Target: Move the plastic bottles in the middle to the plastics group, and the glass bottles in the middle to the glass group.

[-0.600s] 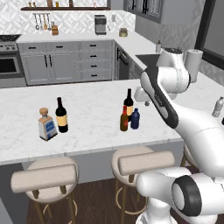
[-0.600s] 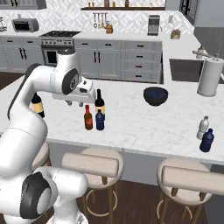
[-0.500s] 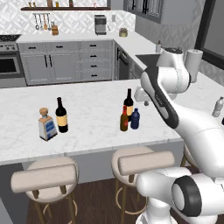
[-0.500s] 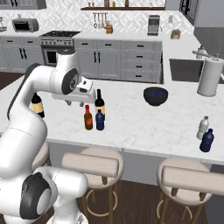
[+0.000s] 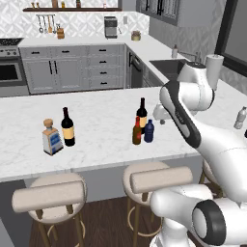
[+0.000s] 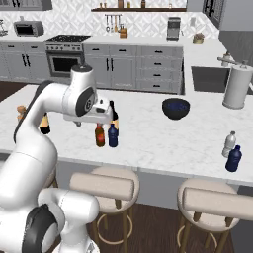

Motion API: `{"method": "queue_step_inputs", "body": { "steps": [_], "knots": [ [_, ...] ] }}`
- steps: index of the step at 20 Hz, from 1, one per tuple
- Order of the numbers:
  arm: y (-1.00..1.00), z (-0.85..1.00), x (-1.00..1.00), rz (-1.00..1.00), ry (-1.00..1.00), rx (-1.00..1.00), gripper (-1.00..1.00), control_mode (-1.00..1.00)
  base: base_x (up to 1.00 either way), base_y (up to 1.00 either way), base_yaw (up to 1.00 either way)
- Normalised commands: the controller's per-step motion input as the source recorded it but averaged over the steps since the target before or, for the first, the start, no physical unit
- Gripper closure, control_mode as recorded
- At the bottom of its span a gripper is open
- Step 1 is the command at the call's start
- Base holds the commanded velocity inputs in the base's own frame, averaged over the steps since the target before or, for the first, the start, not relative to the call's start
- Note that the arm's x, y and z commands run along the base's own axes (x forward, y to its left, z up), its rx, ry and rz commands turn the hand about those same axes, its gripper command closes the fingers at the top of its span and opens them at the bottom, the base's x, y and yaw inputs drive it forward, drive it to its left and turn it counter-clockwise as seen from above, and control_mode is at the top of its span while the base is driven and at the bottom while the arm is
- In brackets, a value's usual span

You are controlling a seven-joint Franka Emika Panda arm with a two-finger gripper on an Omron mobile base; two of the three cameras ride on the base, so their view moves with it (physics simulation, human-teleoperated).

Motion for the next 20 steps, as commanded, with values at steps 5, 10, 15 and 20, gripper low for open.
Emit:
{"method": "queue_step_inputs", "body": {
  "steps": [5,10,15,20],
  "knots": [
    [-0.23,-0.30,0.74,0.26,0.00,0.00,-1.00,-1.00,0.00,0.00,0.00],
    [-0.07,-0.29,0.96,0.28,-0.01,0.00,-1.00,-1.00,0.00,0.00,0.00],
    [-0.02,-0.26,0.87,0.16,0.00,0.00,-1.00,-1.00,0.00,0.00,0.00],
    [0.01,-0.34,0.70,-0.01,0.01,-0.02,-1.00,-1.00,0.00,0.00,0.00]
  ]
}}
